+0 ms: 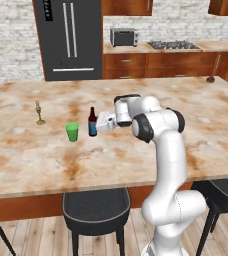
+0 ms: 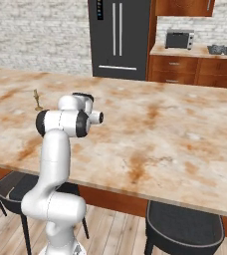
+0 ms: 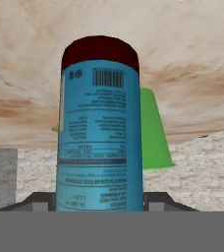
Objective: Open the cabinet directly in front. Then move the beer and the cup to the dining counter with the candle on it.
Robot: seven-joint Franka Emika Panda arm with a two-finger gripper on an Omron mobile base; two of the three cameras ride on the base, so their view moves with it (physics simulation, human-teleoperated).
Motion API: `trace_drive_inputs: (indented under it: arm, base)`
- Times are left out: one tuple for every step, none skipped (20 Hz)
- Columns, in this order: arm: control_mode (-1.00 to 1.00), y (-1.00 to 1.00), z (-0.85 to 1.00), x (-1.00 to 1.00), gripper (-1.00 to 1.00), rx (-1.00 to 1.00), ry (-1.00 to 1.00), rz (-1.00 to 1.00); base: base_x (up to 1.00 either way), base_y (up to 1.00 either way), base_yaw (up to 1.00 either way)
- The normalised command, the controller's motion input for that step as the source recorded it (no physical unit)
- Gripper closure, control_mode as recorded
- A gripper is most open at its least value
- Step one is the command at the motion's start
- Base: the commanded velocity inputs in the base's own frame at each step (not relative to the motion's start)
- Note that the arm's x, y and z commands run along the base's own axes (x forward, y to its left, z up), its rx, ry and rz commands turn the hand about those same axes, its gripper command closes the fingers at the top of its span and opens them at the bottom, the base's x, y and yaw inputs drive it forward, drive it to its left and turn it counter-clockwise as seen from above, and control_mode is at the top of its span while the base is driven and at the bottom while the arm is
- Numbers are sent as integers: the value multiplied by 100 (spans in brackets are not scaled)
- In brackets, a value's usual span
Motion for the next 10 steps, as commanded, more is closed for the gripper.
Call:
trace_drive_inputs:
  arm:
    - [-100, 11, -56, 28, 100, -2, 0, 0]
    - [-100, 5, -44, 22, 100, 0, 0, 0]
    - [-100, 0, -29, 16, 100, 0, 0, 0]
    - [-100, 0, -24, 17, 100, 0, 0, 0]
    - [-100, 1, -14, 14, 100, 0, 0, 0]
    - [-100, 11, -16, 21, 100, 0, 0, 0]
    - [-100, 24, -24, 23, 100, 0, 0, 0]
    - [-100, 19, -28, 25, 100, 0, 0, 0]
    - [-100, 21, -24, 24, 100, 0, 0, 0]
    - [-100, 30, -31, 28, 100, 0, 0, 0]
  base:
    - [0, 0, 0]
    - [0, 0, 0]
    - [0, 0, 0]
    - [0, 0, 0]
    - [0, 0, 0]
    - [0, 0, 0]
    - [0, 0, 0]
    - [0, 0, 0]
    - [0, 0, 0]
    - [0, 0, 0]
